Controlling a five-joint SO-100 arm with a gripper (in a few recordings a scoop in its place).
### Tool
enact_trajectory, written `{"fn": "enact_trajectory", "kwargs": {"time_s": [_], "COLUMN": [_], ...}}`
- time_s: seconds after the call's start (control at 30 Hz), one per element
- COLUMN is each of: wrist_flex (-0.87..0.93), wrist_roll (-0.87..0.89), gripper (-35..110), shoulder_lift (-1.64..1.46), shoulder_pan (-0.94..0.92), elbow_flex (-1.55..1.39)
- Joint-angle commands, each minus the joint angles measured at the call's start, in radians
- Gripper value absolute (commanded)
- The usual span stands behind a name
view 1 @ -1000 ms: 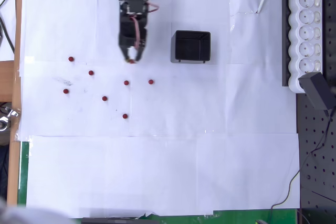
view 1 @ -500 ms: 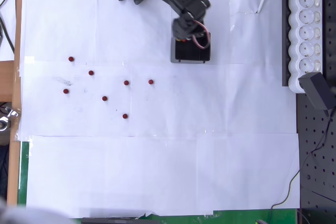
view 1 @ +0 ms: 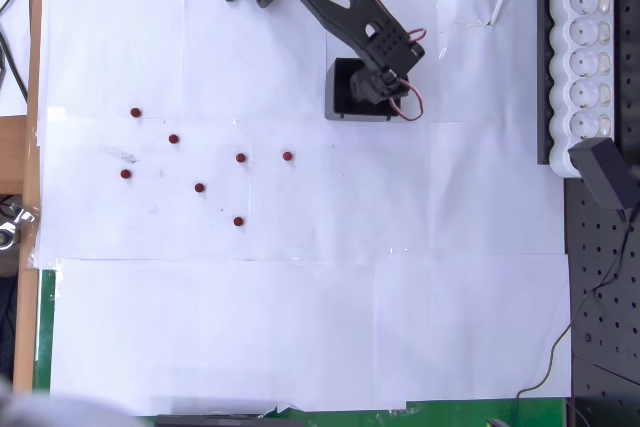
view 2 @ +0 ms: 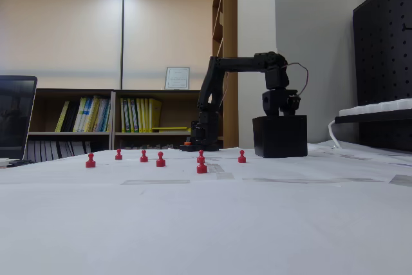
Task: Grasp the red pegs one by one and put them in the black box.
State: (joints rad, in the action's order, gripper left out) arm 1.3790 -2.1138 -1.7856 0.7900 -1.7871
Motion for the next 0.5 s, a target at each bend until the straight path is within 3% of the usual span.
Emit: {"fn": "enact_trajectory", "kwargs": {"time_s": [0.0, 0.3, 0.47], "wrist_flex": [0.054, 0.186, 0.16], "wrist_roll": [-0.005, 0.034, 0.245], "gripper": [18, 20, 20], "shoulder_lift": [0.035, 0.374, 0.683], "shoulder_pan": [-0.003, -0.1, -0.354], "elbow_flex": [-0.103, -0.176, 0.147]}}
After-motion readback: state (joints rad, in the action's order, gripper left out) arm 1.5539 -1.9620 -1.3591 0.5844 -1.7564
